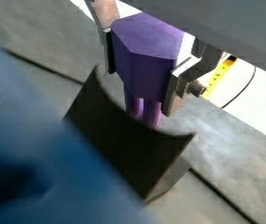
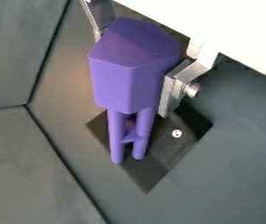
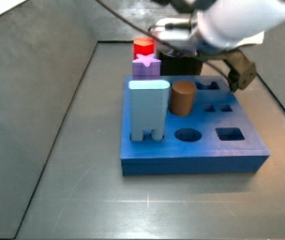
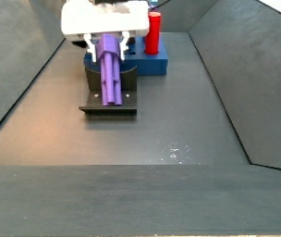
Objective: Pick up the 3 prong object. Move up. Place the 3 prong object on the fixture. Regrasp the 3 prong object. Move to above the board. Insert the 3 prong object.
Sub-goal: Move to above the board.
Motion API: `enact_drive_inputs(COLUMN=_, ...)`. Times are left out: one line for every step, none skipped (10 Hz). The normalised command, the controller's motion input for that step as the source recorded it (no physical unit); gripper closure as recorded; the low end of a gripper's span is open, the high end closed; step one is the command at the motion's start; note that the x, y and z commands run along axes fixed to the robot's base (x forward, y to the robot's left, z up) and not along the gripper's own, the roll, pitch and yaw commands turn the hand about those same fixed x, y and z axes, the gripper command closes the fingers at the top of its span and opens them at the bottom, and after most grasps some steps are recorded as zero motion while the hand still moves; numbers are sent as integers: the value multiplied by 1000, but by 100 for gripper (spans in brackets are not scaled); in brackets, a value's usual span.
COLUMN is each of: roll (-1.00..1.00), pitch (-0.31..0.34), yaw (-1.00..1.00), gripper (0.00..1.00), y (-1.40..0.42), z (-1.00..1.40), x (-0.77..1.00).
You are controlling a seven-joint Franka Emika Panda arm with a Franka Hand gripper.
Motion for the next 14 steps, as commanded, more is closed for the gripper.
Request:
enact_drive_inputs(roll=-154, pitch=43, yaw=-114, gripper=100, y=117, z=1000, x=-45)
enact_drive_inputs(roll=-150, pitch=51, yaw=-76, gripper=100, y=111, z=1000, x=-47)
enact_drive_inputs(roll=-145, pitch=55, yaw=-58, gripper=100, y=109, z=1000, x=-48)
enact_drive_inputs(roll=-126, pitch=53, yaw=-29, gripper=100, y=103, z=1000, x=-52)
enact_drive_inputs(roll=-115, pitch=49, yaw=-17, gripper=100, y=100, z=1000, x=-54)
enact_drive_inputs(roll=-96, pitch=44, yaw=-1, gripper=100, y=95, z=1000, x=-57)
enact_drive_inputs(roll=-84, pitch=42, yaw=6, gripper=100, y=91, z=1000, x=-59)
enact_drive_inputs(roll=-67, pitch=38, yaw=13, gripper=100, y=84, z=1000, x=-63)
enact_drive_inputs(roll=-57, pitch=35, yaw=12, gripper=100, y=79, z=1000, x=-63)
enact_drive_inputs(roll=-53, pitch=34, yaw=13, gripper=100, y=72, z=1000, x=-64)
enact_drive_inputs(roll=-52, pitch=35, yaw=13, gripper=100, y=68, z=1000, x=-66)
enact_drive_inputs(roll=-58, pitch=31, yaw=12, gripper=100, y=60, z=1000, x=-66)
enact_drive_inputs(roll=-60, pitch=30, yaw=13, gripper=100, y=55, z=1000, x=-68)
enact_drive_inputs(roll=-59, pitch=31, yaw=9, gripper=100, y=47, z=1000, x=-72)
